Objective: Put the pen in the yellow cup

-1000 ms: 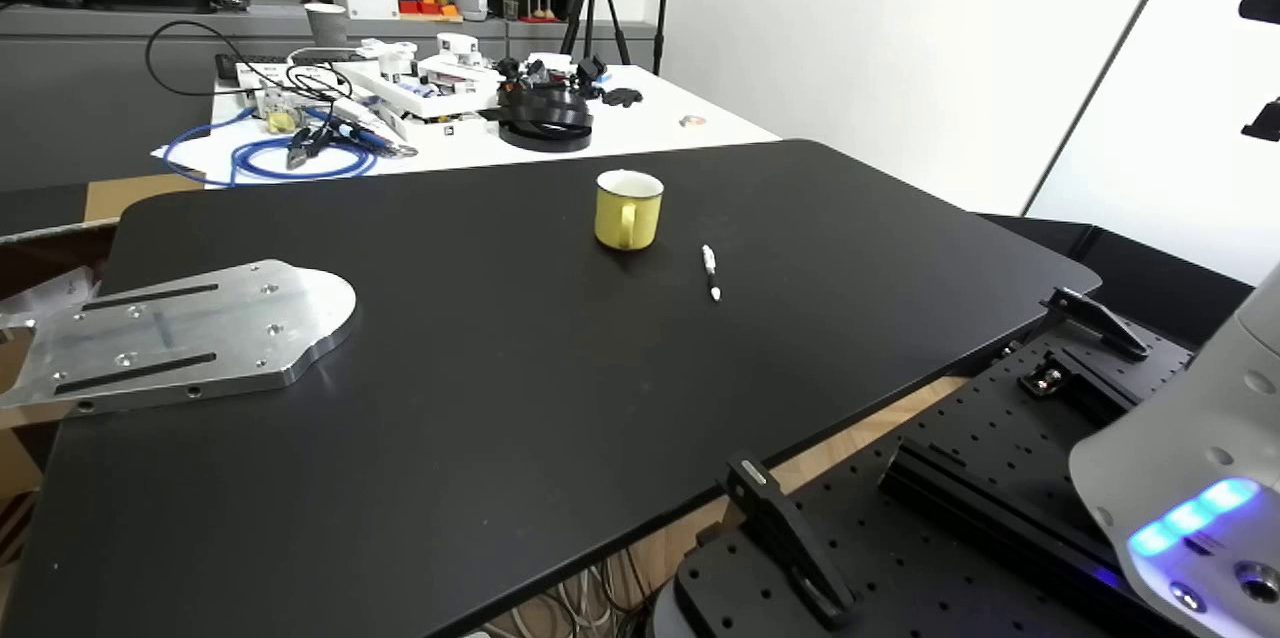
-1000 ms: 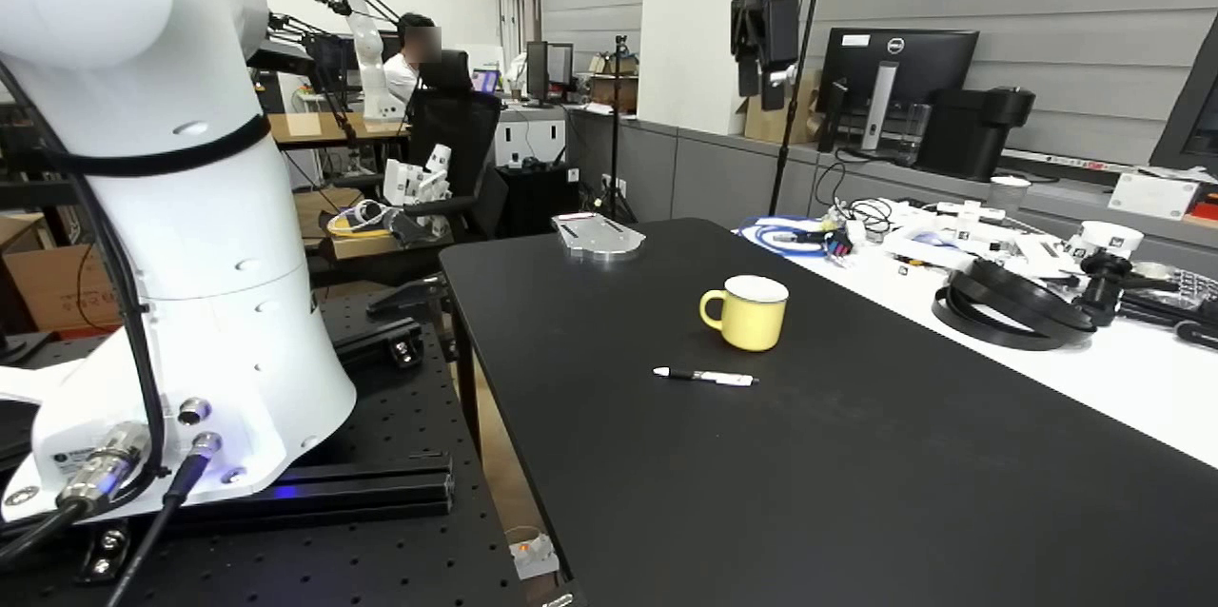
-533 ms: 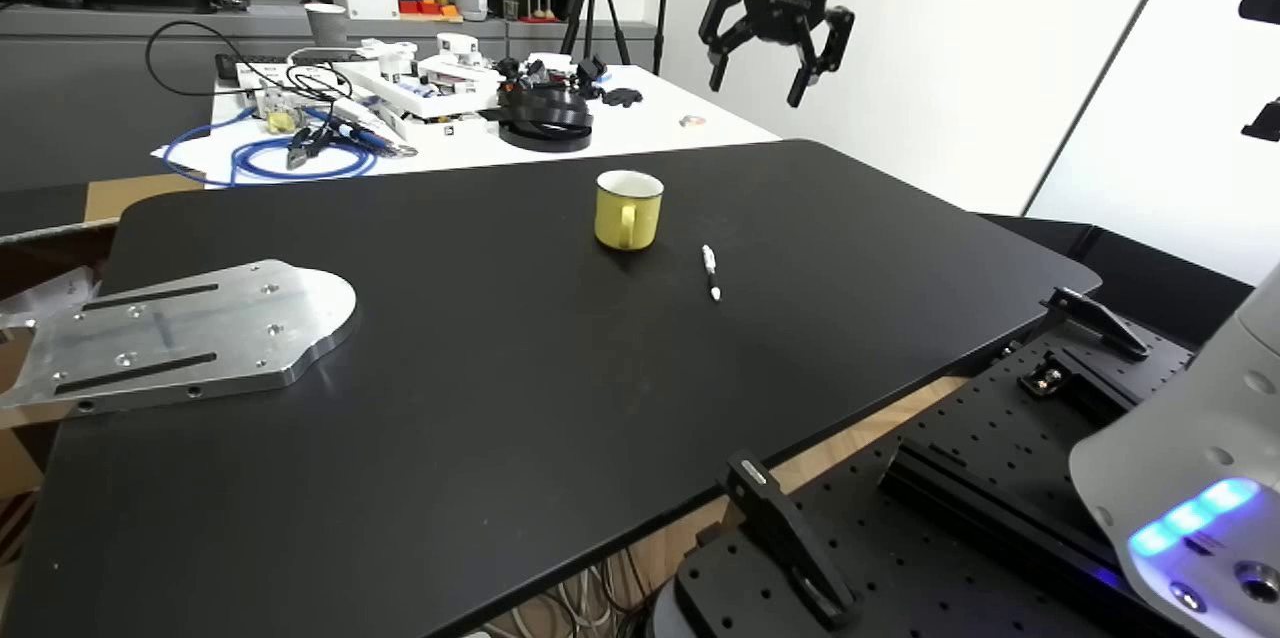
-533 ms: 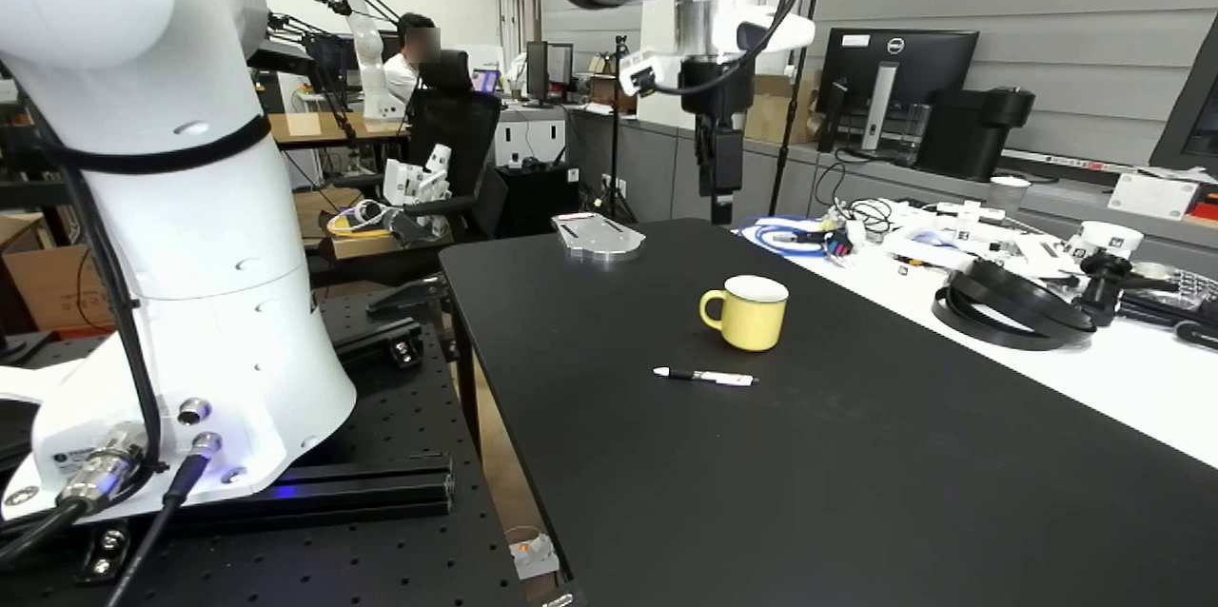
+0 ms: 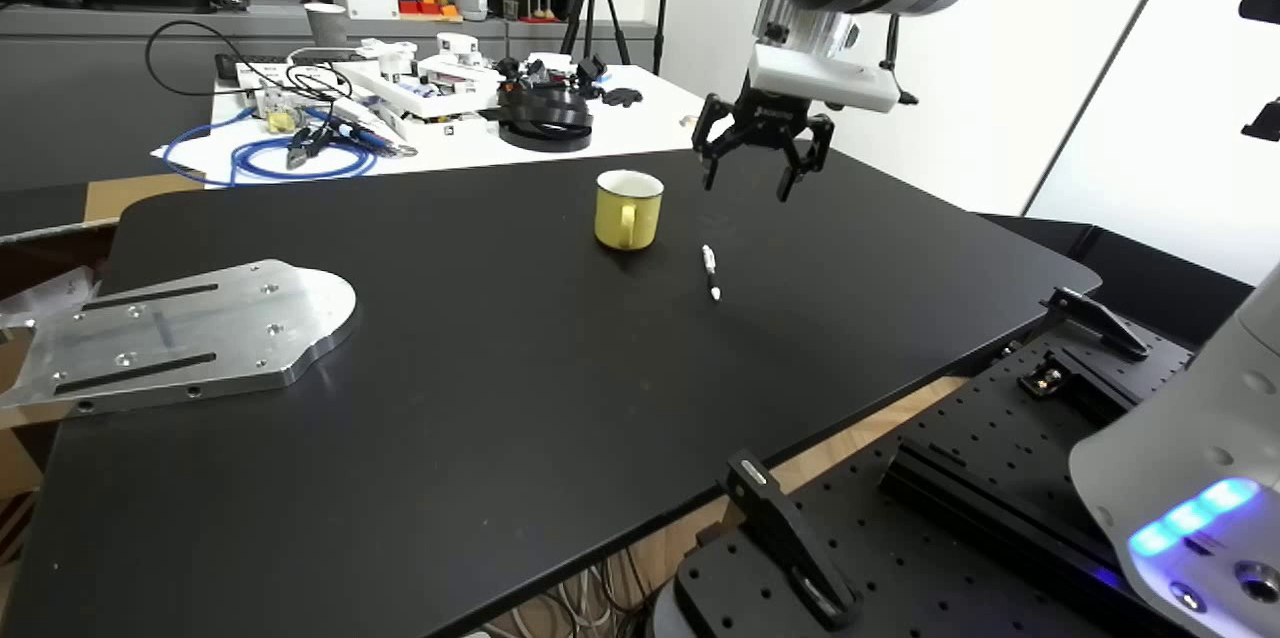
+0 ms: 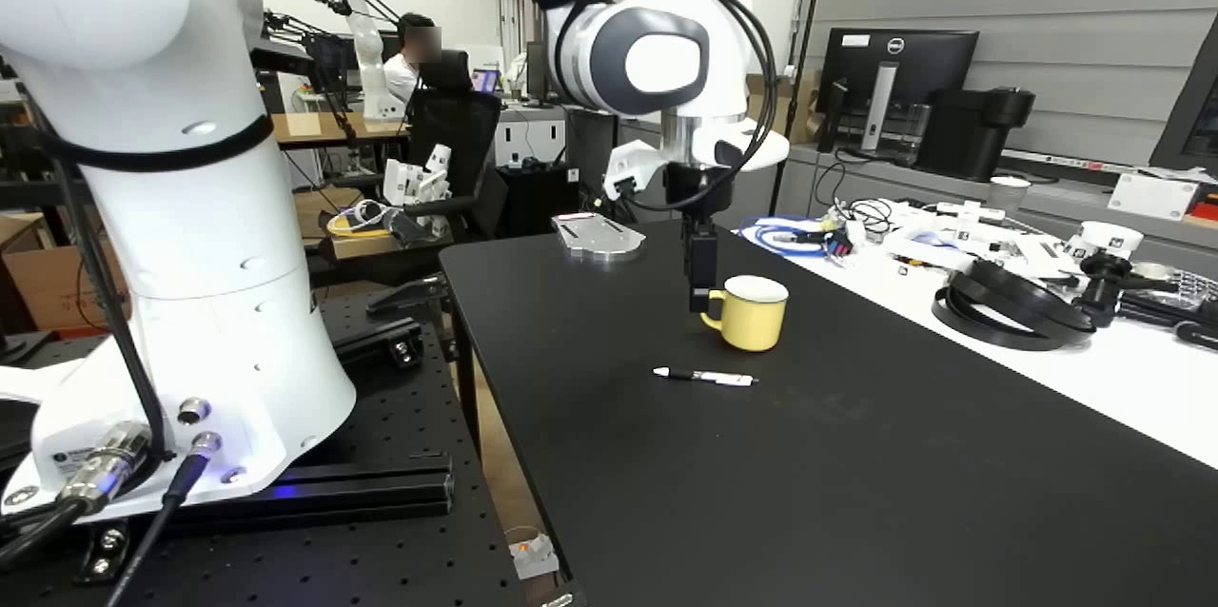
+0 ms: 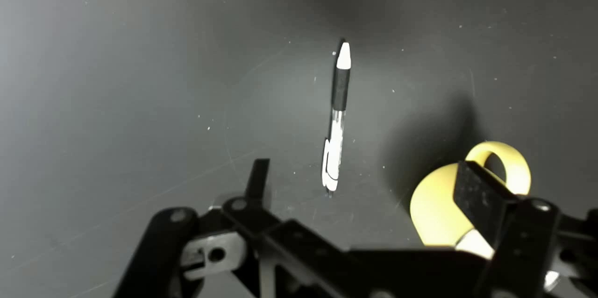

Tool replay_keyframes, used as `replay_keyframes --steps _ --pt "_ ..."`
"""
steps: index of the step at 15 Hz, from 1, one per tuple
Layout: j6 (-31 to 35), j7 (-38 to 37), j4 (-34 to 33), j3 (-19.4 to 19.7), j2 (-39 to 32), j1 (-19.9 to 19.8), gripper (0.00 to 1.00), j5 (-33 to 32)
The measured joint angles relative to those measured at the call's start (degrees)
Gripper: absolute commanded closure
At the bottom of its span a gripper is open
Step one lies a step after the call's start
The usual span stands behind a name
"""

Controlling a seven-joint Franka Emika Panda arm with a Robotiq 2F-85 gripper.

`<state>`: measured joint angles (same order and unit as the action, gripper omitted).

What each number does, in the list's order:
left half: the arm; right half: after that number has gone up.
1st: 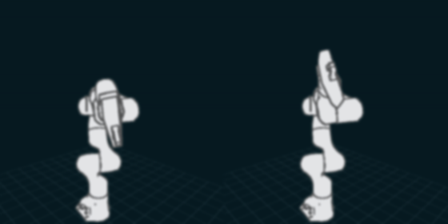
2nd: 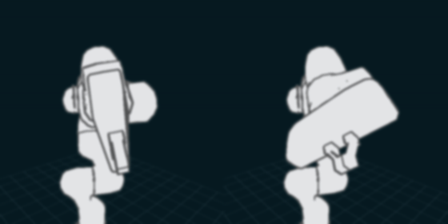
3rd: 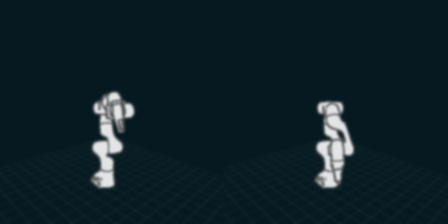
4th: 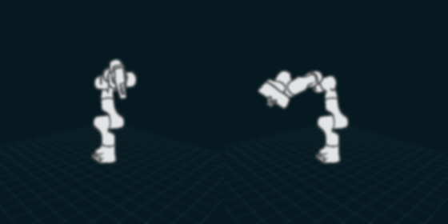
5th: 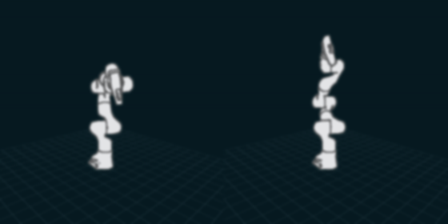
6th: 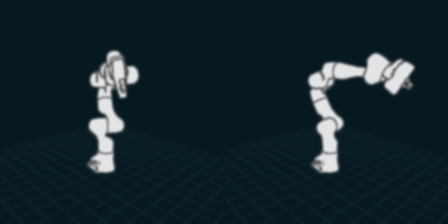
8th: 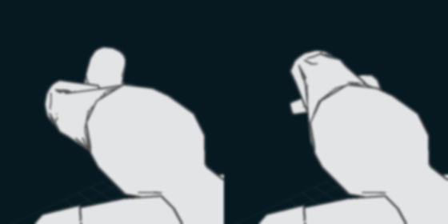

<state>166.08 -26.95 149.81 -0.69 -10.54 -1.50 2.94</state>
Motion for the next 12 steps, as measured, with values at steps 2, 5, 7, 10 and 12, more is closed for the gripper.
replay_keyframes --steps 2,5,7,10,12 --pt "1.32 0.00 -0.88 1.48 -3.59 1.65 0.00 0.61" --pt "3.24 0.33 -2.19 2.20 -8.06 3.40 0.00 2.63" --pt "5.05 0.37 -2.99 2.21 -10.47 4.39 0.00 4.16" --pt "7.48 0.38 -4.57 2.22 -14.13 5.63 0.00 6.48" --pt "8.51 0.39 -5.70 2.35 -16.21 6.32 0.00 7.69"
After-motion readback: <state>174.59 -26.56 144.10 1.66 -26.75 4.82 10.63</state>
